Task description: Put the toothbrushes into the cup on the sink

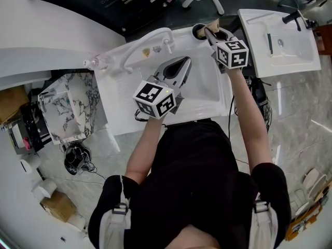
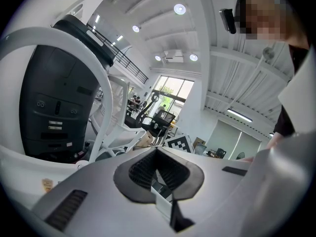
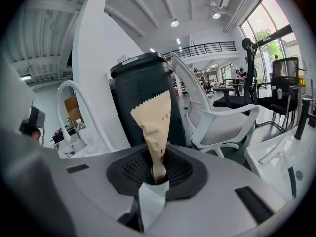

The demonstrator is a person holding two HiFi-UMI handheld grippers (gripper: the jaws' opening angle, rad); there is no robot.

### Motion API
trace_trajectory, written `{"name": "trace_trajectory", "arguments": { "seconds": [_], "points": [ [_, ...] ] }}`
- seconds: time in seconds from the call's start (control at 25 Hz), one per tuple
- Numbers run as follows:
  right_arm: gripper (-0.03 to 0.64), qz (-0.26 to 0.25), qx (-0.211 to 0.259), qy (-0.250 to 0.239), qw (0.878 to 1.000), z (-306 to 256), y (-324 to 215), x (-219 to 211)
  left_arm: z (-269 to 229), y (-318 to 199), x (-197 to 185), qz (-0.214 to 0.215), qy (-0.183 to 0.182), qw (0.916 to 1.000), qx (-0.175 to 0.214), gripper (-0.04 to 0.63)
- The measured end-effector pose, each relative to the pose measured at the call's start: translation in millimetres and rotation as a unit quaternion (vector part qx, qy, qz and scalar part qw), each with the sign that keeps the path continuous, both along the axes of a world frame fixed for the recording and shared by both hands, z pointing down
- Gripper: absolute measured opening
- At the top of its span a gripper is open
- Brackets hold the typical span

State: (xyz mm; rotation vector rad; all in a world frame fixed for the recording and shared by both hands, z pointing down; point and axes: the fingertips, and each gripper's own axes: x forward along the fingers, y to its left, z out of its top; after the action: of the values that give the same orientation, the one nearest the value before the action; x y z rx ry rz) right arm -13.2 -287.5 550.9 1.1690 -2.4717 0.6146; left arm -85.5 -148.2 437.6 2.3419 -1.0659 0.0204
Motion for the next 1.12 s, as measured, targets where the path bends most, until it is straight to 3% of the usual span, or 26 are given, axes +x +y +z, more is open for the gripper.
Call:
{"name": "trace_trajectory", "arguments": {
  "seconds": [1.12],
  "points": [
    [0.1,-0.022,-0.01,0.02,1.0,14.7,5.3,-9.6,0.9,-2.3,-4.1,0.0,-0.002,1.0,0.002,0.008]
  ]
}}
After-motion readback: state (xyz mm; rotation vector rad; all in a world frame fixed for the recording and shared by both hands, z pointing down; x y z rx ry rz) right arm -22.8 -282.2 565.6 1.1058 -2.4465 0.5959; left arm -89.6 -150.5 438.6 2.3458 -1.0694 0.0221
